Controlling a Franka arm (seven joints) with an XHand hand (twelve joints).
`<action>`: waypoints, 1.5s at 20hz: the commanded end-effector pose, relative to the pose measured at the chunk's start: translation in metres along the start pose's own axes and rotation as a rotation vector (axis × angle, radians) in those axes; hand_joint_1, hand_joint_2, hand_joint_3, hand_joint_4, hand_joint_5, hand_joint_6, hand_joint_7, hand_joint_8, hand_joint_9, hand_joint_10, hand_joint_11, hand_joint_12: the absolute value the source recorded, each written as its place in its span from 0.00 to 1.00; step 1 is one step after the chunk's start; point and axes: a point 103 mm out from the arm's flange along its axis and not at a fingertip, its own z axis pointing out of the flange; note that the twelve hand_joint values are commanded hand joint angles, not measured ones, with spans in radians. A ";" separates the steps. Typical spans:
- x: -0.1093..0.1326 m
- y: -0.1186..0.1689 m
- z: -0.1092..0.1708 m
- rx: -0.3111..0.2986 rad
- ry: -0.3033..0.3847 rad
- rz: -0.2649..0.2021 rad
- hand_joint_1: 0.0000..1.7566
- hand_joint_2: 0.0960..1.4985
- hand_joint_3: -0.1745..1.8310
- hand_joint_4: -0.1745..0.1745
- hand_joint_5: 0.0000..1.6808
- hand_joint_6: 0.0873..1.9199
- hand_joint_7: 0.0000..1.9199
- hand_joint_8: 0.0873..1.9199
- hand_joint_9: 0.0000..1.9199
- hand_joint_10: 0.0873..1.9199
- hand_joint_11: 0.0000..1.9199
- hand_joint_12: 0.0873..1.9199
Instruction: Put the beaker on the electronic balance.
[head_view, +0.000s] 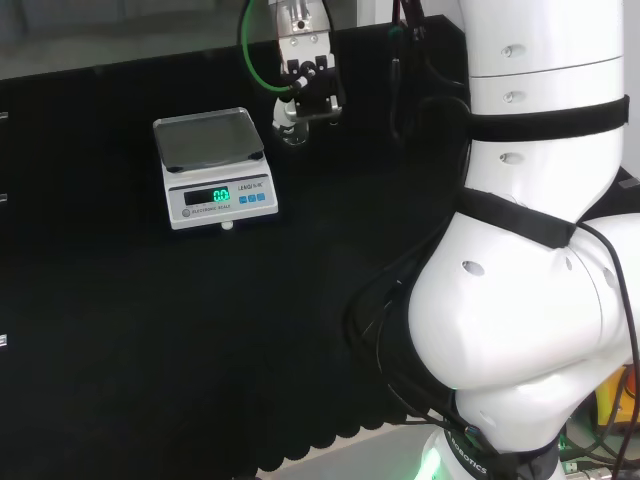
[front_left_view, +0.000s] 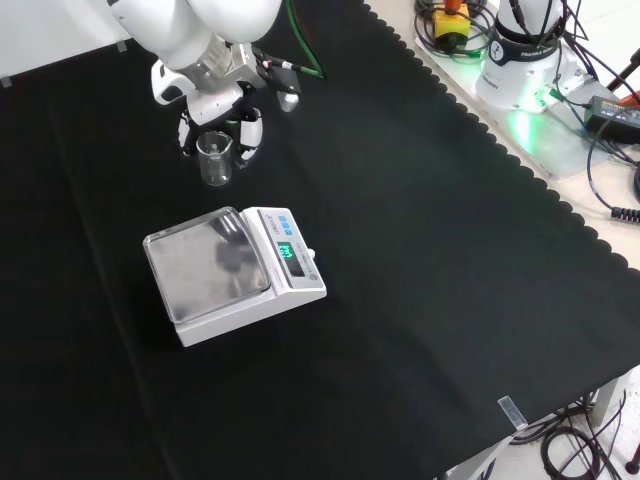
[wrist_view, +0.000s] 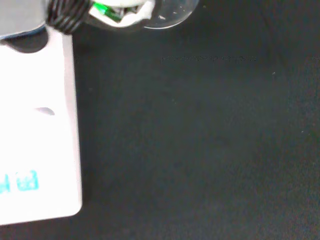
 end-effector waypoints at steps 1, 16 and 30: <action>0.010 -0.010 0.002 0.013 -0.020 -0.007 0.61 0.46 0.42 0.00 0.37 0.37 0.54 0.31 0.79 0.02 0.79 0.31; 0.069 -0.035 -0.014 -0.017 -0.007 -0.099 0.60 0.46 0.42 0.00 0.36 0.37 0.53 0.32 0.79 0.01 0.79 0.31; 0.161 -0.022 -0.016 -0.017 -0.064 -0.221 0.59 0.45 0.42 0.00 0.35 0.36 0.52 0.32 0.79 0.01 0.78 0.32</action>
